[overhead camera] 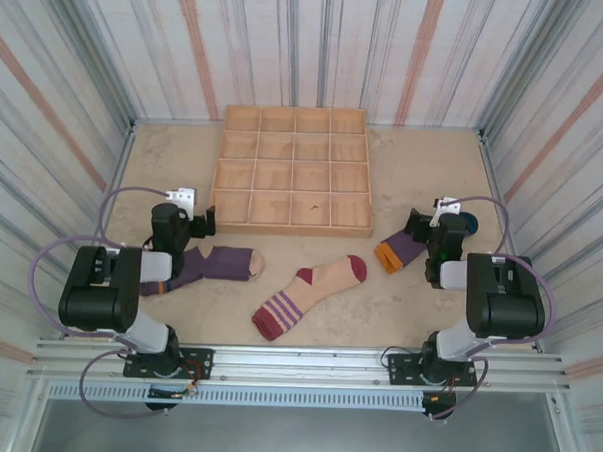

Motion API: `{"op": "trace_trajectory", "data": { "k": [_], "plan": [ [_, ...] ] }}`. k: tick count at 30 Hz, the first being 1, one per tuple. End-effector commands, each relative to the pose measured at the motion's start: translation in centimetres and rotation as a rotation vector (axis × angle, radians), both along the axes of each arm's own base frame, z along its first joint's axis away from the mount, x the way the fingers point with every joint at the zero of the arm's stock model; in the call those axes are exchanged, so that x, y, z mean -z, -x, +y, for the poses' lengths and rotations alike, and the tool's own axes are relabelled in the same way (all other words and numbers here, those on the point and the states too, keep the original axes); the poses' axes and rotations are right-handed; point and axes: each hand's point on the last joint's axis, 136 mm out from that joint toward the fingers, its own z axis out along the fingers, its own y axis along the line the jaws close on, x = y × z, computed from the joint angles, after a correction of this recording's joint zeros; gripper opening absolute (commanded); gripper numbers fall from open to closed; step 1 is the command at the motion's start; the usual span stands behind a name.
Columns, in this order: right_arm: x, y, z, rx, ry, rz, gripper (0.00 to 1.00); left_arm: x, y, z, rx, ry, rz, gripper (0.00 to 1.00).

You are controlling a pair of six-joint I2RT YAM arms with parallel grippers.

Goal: Roll the socks

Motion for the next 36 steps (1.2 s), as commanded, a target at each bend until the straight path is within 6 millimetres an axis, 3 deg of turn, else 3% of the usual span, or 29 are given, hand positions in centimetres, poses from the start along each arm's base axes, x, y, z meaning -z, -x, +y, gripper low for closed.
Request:
{"op": "trace_trajectory", "data": {
  "k": [1,32,36],
  "plan": [
    [-0.2,-0.3,0.7,-0.05,-0.001,0.003,0.99,-1.0,-0.6,0.0,0.006,-0.016,-0.03,0.99],
    [-0.2,-0.3,0.6,-0.052,-0.009,0.002,0.99,-0.9,-0.7,0.2,0.005,-0.007,-0.023,0.99],
    [-1.5,-0.6,1.3,-0.066,0.028,0.039,0.99,-1.2,-0.6,0.1,0.009,-0.01,-0.034,0.99]
  ]
}}
